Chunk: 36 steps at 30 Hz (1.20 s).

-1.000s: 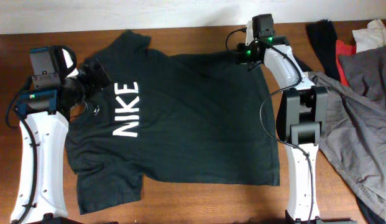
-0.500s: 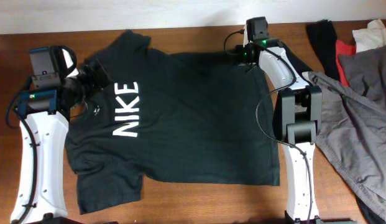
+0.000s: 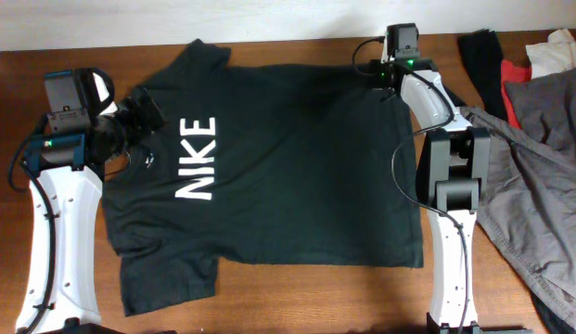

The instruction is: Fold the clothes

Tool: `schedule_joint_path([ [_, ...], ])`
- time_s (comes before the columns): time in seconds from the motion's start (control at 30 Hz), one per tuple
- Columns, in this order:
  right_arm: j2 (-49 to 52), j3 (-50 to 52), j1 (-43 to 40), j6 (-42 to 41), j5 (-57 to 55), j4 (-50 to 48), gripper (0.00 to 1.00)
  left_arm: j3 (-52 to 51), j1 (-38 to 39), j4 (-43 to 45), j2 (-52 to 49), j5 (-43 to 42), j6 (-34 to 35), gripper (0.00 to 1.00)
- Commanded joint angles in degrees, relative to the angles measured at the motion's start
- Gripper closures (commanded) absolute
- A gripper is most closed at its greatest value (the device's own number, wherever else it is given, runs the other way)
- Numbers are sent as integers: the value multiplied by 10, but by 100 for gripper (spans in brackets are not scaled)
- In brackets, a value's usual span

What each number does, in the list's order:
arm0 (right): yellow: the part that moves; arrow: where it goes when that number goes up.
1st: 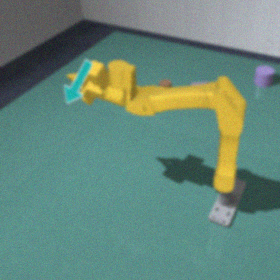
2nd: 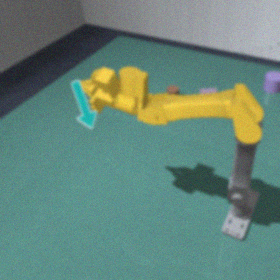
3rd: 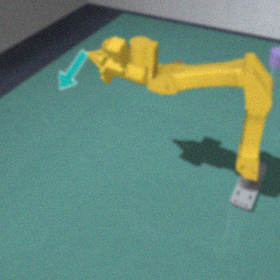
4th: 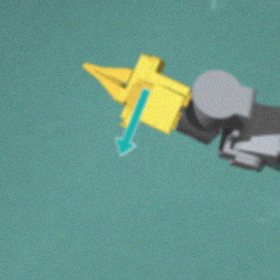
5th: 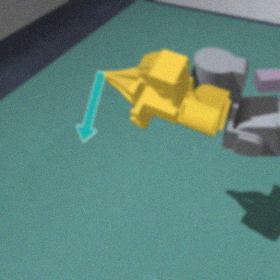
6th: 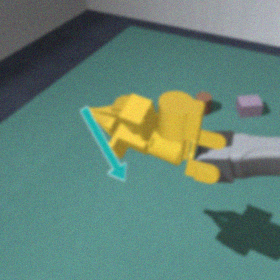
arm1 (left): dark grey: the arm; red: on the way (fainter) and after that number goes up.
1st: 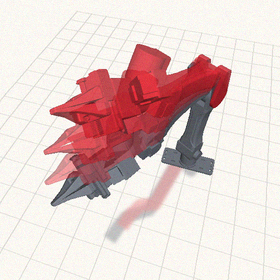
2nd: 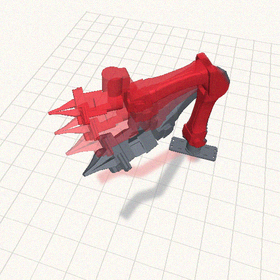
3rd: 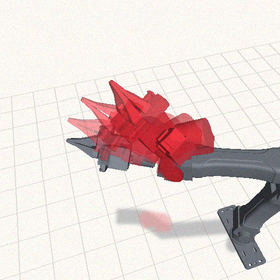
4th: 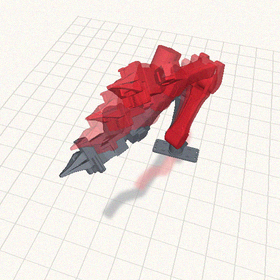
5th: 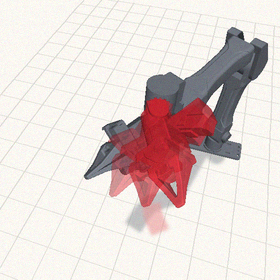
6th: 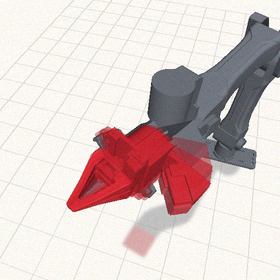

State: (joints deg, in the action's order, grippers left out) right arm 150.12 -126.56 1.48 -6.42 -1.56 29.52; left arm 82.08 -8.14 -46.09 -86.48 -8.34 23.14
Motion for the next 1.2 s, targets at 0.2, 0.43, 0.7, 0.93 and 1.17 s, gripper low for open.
schedule_joint_path([
  [0.2,35,-5,-15,2,36,-23,76,9,2,0,-1,2,-5,1],
  [0.43,11,-133,-16,2,69,75,50,9,2,0,-1,2,-5,1],
  [0.7,10,-231,-47,2,9,213,96,9,2,0,-1,2,-5,1],
  [0.93,15,-207,-94,3,9,287,96,9,2,0,-1,2,-5,1],
  [1.17,21,-163,-129,23,65,287,96,9,2,0,-1,2,-5,1],
])
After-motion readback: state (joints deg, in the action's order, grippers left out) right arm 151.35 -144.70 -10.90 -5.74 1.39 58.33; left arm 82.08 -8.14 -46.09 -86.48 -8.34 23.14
